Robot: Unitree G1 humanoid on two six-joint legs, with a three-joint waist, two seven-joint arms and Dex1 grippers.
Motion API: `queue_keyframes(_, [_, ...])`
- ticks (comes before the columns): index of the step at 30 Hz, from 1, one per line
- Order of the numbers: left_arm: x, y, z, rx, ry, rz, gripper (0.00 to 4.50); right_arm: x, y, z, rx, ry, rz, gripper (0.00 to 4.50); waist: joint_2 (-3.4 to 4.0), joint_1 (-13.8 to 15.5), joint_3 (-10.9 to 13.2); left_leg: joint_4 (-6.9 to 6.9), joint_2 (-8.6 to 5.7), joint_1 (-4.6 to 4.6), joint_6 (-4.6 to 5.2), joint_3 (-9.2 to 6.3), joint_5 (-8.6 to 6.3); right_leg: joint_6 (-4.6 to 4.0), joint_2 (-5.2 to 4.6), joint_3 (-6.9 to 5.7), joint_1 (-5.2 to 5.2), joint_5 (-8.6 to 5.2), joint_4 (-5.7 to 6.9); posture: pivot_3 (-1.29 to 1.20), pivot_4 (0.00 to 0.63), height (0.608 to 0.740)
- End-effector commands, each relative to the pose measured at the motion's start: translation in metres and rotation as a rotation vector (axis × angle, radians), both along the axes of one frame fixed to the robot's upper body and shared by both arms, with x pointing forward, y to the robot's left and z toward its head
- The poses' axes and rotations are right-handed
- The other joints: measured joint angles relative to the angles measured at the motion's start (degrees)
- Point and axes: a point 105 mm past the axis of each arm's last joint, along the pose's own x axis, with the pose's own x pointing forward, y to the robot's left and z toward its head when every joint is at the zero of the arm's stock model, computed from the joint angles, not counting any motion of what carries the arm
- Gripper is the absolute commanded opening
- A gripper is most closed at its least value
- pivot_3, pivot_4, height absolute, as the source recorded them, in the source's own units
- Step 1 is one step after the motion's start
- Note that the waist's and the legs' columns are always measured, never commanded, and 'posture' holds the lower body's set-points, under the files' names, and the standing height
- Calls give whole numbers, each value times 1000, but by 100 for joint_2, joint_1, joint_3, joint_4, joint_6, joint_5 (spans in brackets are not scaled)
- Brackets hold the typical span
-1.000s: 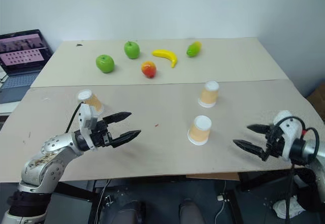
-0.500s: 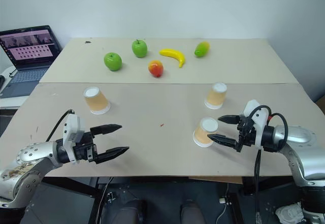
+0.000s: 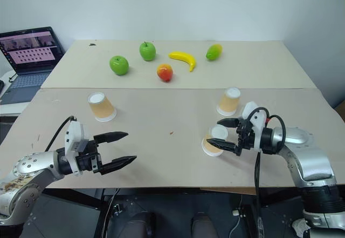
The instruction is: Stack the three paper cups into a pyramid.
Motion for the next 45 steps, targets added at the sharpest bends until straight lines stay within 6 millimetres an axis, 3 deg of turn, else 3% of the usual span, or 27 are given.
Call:
queue_keyframes(1, [-3,1,10,6,-44,-1,4500,4,0,9,-1,-46,-11,3944,0,0,0,0,0,0,0,0,0,0,0,0,0,0,0,0,150,732])
queue_keyframes(4, [-3,1,10,7,-43,-1,4500,4,2,10,-1,-50,-8,3090,0,0,0,0,0,1,0,0,0,0,0,0,0,0,0,0,150,732])
queue_keyframes(11, [-2,0,7,13,-33,-5,4500,14,24,38,16,-120,79,3090,1,-44,1,-1,1,3,0,-1,0,-1,2,0,-1,0,3,0,150,732])
queue_keyframes(15, [0,0,6,17,-29,-11,4500,32,56,65,18,-186,207,3090,1,-112,3,0,1,3,0,0,0,-3,2,0,-2,2,3,0,150,732])
queue_keyframes(17, [0,0,5,18,-25,-16,4500,40,73,70,11,-192,273,3090,1,-140,3,-2,5,5,0,-2,0,-4,6,0,-2,2,4,0,150,732])
queue_keyframes(20, [-1,-3,3,18,-21,-28,4500,57,108,64,-42,-186,381,3090,0,-184,5,-6,6,4,0,-4,0,-4,6,-4,-6,2,5,0,150,732])
queue_keyframes(29, [-3,-2,3,10,-21,-3,4500,85,173,50,-165,-180,506,3090,5,-161,16,-7,1,-2,-1,-7,1,-6,1,-5,-18,4,11,0,150,732])
queue_keyframes(41, [-9,2,2,29,-37,33,4500,90,196,55,-187,-204,523,3090,9,-180,19,-9,1,7,-5,-7,3,-10,2,-4,-29,2,45,0,150,732])
queue_keyframes(45, [-10,1,3,28,-39,33,4500,93,197,56,-163,-210,494,4231,9,-198,18,-11,2,7,-5,-7,3,-10,2,-4,-32,1,46,0,150,732])
